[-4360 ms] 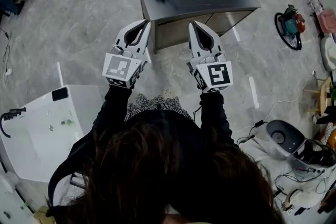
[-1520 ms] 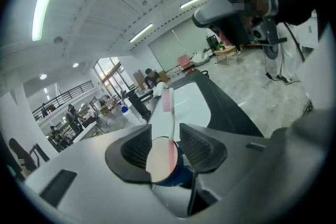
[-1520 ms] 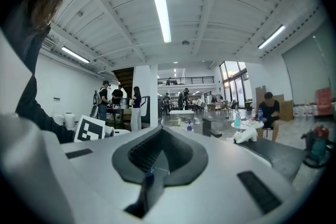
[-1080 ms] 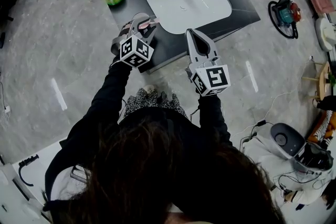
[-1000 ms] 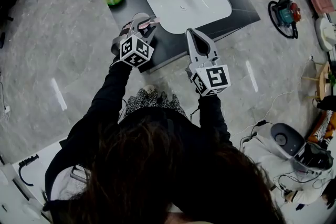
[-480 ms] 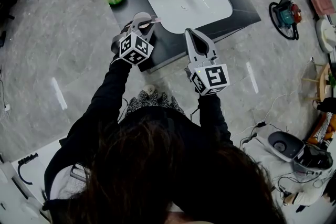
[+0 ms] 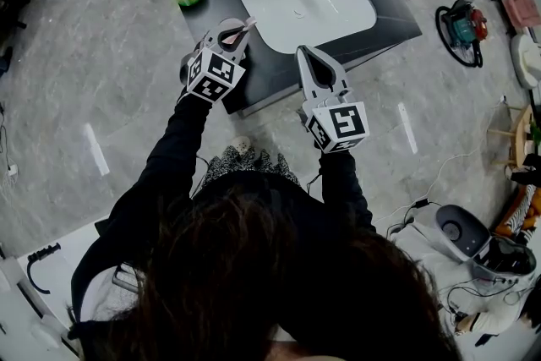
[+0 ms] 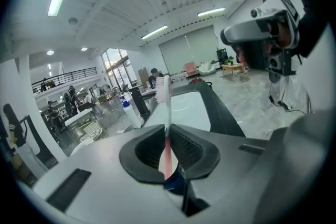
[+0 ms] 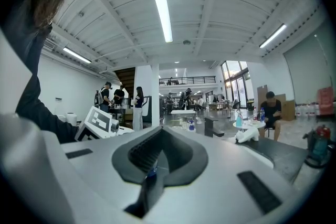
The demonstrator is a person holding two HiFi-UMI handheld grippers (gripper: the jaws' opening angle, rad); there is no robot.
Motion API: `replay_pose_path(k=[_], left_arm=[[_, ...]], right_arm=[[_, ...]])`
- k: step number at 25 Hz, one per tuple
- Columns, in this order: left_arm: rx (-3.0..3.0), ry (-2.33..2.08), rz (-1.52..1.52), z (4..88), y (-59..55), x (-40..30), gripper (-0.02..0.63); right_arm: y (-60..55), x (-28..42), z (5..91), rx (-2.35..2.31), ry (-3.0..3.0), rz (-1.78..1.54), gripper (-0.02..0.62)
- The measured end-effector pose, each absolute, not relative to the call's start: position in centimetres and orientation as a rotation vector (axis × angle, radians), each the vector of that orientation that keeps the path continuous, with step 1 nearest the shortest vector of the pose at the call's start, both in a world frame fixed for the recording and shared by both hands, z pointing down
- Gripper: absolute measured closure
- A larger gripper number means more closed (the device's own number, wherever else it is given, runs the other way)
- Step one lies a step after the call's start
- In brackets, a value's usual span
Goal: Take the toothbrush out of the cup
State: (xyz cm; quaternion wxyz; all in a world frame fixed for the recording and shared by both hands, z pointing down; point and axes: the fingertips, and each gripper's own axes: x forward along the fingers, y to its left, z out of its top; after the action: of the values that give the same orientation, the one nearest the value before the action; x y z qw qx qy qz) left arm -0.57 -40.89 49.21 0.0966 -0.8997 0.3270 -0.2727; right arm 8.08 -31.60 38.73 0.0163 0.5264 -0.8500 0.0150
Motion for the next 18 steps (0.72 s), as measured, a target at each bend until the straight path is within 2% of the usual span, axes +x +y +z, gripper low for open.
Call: replay_pose_path(k=[18], left_arm=[[-2.955,1.169,-0.224,36.5,-37.9,-3.1,0.572]], right_arm=[[-30.9,5.7,37.7,1.529,-2.718,-0.01,0.592]])
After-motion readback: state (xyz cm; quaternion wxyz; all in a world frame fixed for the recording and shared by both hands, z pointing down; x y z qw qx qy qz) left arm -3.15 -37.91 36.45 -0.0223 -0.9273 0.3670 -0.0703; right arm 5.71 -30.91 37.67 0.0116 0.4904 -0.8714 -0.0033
